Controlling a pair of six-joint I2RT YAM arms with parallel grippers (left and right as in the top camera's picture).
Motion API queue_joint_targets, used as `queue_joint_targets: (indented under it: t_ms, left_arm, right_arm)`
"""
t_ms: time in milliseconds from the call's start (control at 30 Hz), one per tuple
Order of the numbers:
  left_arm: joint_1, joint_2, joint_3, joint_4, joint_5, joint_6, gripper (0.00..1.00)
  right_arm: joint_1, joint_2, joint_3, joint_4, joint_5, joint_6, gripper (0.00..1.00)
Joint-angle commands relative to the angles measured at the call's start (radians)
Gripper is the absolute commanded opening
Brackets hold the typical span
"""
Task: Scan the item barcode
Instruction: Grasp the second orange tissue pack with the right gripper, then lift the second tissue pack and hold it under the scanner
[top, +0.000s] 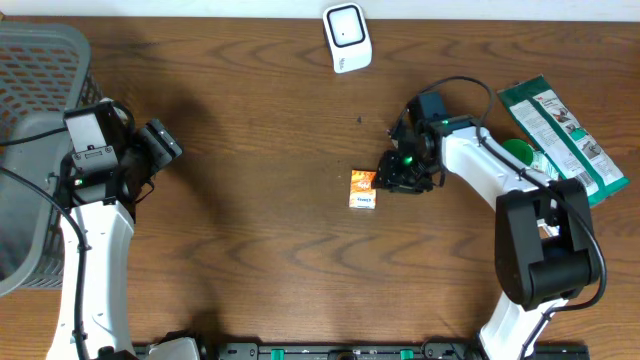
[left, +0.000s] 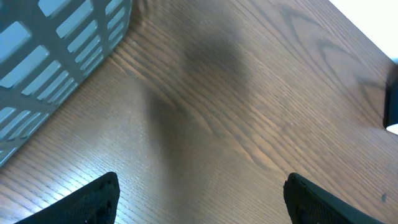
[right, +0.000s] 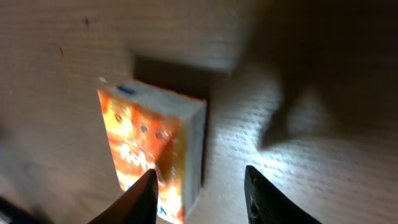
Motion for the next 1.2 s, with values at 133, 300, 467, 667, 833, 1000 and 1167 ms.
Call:
queue_joint_targets:
  t_ms: [133,300,467,667,833,1000,1167]
  left_arm:
    - [0.004,0.005,-0.003,-0.002,-0.006,0.006,0.85]
    - [0.004,0.005,-0.003,-0.002,-0.006,0.006,0.85]
    - [0.004,0.005,-0.003,-0.002,-0.006,0.006,0.85]
    - [0.004,0.005,-0.003,-0.002,-0.006,0.006,0.85]
    - [0.004,0.005,-0.003,-0.002,-0.006,0.006,0.85]
    - [0.004,0.005,-0.003,-0.002,-0.006,0.006,0.85]
    - [0.004,0.005,-0.003,-0.002,-0.006,0.006,0.85]
  right_arm:
    - [0.074,-0.013,-0.061,0.136,0.068,0.116,0.35]
    - [0.126,-0.013,-0.160,0.234,0.183,0.215,0.24]
    - [0.134,-0.024,-0.164,0.253,0.183,0.195,0.01]
    - [0.086,-0.162,0.037,0.041,0.218,0.014,0.01]
    - [0.100,-0.228,0.336,-0.307,0.454,0.012,0.01]
    - [0.140,-0.197,0.688,-0.553,0.655,0.012,0.01]
    - [0.139,-0.117,0.941,-0.632,0.707,-0.026,0.01]
